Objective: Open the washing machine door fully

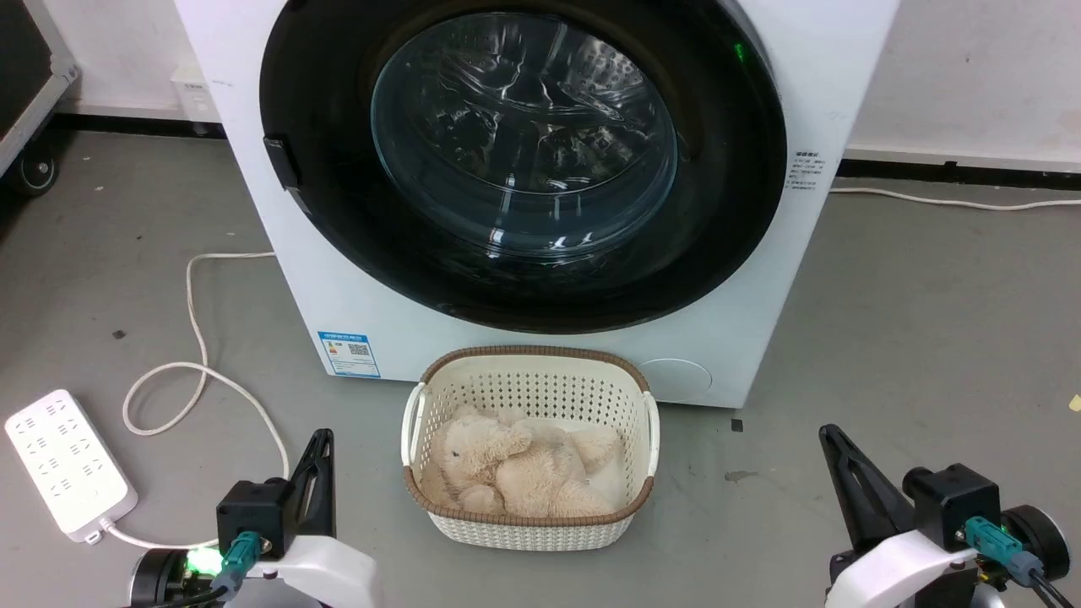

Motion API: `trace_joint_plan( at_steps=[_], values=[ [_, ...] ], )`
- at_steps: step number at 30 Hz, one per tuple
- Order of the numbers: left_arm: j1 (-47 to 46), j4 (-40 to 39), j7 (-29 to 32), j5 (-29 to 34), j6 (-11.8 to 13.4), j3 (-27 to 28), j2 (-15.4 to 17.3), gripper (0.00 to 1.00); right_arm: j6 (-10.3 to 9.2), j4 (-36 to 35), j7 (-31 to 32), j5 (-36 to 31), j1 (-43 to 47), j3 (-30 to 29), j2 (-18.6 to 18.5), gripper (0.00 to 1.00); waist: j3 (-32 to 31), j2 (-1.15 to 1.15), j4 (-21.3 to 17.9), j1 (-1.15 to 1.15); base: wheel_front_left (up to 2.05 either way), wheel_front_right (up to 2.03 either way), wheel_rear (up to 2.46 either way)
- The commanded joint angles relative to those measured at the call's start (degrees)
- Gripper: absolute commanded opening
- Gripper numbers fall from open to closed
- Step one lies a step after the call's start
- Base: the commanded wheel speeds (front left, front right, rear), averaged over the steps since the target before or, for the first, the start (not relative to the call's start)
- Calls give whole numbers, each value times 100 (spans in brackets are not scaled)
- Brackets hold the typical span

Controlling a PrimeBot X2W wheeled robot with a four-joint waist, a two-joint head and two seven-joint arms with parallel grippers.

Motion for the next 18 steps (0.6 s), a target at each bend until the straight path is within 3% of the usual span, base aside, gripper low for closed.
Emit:
trace_joint_plan(
  at_steps=[1, 18],
  values=[
    [-88, -21, 2, 50, -25, 8, 3, 0, -9, -23, 8, -29, -68, -3, 26, 0, 0, 0, 0, 0, 0, 0, 0],
    [-88, -21, 2, 50, -25, 8, 3, 0, -9, -23, 8, -29, -68, -3, 26, 0, 0, 0, 0, 0, 0, 0, 0]
  ],
)
